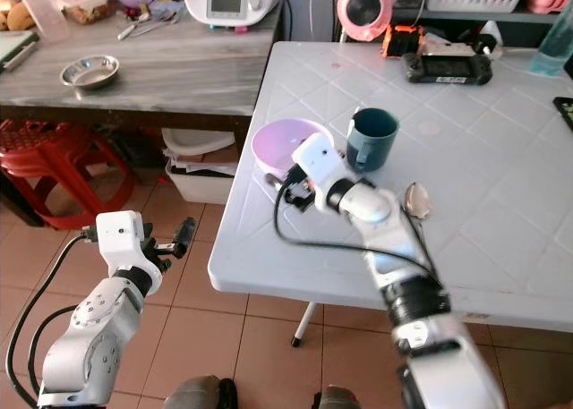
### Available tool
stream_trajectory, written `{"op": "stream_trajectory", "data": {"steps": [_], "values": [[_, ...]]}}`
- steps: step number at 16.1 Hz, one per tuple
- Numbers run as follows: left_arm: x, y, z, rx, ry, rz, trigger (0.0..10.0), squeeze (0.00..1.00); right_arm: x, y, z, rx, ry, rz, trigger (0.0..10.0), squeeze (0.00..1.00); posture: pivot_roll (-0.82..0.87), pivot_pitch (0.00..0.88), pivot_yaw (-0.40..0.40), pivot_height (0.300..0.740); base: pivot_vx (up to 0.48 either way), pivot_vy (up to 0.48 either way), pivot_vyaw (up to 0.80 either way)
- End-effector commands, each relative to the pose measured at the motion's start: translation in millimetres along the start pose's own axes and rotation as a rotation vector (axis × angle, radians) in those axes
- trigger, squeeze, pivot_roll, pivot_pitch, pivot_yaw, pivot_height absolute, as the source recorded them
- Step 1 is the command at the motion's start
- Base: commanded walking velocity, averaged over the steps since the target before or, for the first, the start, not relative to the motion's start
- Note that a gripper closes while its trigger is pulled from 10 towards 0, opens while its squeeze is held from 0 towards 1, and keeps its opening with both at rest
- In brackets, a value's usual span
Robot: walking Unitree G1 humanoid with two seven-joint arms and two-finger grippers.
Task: Setting the table
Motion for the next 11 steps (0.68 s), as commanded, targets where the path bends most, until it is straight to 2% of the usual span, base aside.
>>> {"op": "stream_trajectory", "data": {"steps": [1, 5, 7, 8, 9, 11], "values": [[3.0, 2.6, -0.3, 0.011, -0.001, 0.011, 10.0, 0.00, -2.3, -2.1, 1.6, 0.019, 0.031, 0.017, 10.0, 0.00, 0.05, 0.091, 0.069, 0.740, 0.000, 0.000, 0.00], [0.0, 4.1, -4.5, 0.041, -0.004, -0.008, 10.0, 0.00, 0.9, -3.3, -2.7, 0.080, 0.074, 0.110, 10.0, 0.00, 0.04, 0.097, 0.070, 0.740, 0.000, 0.000, 0.00], [-4.0, 2.7, -6.0, 0.061, -0.014, -0.030, 10.0, 0.00, 6.6, -11.1, 1.9, 0.098, 0.156, 0.178, 10.0, 0.00, 0.04, 0.099, 0.072, 0.740, 0.000, 0.000, 0.00], [-4.5, 2.4, -6.2, 0.064, -0.014, -0.031, 10.0, 0.00, 6.4, -12.5, 2.2, 0.104, 0.166, 0.184, 10.0, 0.00, 0.04, 0.100, 0.072, 0.740, 0.000, 0.000, 0.00], [-5.6, 2.0, -9.6, 0.079, -0.011, -0.036, 10.0, 0.00, 3.8, -16.5, 4.6, 0.118, 0.239, 0.190, 10.0, 0.00, 0.04, 0.100, 0.071, 0.740, 0.000, 0.000, 0.00], [-4.9, 2.0, -10.7, 0.089, -0.001, -0.032, 10.0, 0.00, -1.2, -20.5, 5.8, 0.156, 0.287, 0.206, 10.0, 0.00, 0.04, 0.099, 0.070, 0.740, 0.000, 0.000, 0.00]]}}
Point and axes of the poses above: a point about 5 cm out from each wrist's last joint towards the gripper, its own y axis pointing back from the gripper into the wrist, its own z axis along the axis of the wrist's last joint, x = y × z, the point moved 6 cm from there along -y, pointing out of the wrist towards the gripper, and after that the axes turned 11 degrees about -y, right-handed, at the moved point
